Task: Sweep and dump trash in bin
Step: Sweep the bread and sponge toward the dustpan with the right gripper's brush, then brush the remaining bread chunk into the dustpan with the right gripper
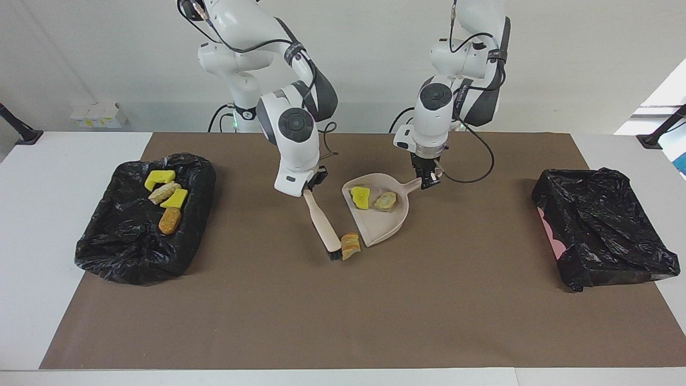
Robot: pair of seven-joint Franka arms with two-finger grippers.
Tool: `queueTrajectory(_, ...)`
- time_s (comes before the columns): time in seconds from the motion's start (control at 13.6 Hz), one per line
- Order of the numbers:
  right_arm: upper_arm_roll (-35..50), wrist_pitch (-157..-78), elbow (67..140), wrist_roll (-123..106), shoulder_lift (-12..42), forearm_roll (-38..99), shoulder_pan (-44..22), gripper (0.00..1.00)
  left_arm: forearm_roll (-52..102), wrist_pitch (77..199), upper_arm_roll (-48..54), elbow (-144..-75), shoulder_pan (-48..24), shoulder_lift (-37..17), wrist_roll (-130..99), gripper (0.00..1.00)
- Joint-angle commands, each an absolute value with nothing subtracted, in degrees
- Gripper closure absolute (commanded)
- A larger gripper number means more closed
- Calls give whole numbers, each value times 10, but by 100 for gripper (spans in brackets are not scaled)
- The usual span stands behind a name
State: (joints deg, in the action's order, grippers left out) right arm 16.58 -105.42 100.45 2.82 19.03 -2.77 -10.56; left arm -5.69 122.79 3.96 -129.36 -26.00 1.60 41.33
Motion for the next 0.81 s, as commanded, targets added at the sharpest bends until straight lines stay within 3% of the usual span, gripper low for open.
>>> queueTrajectory(0.0, 171, -1029, 938, 25, 255, -71, -133, 100, -69, 1248, 37, -1313, -258, 32, 410, 100)
queueTrajectory(0.51, 176, -991, 989, -38, 233, -73, -167, 100, -69, 1251, 37, -1312, -244, 30, 397, 100)
queueTrajectory(0.73, 177, -1003, 1002, -40, 225, 54, -170, 100, -69, 1252, 37, -1312, -241, 29, 397, 100)
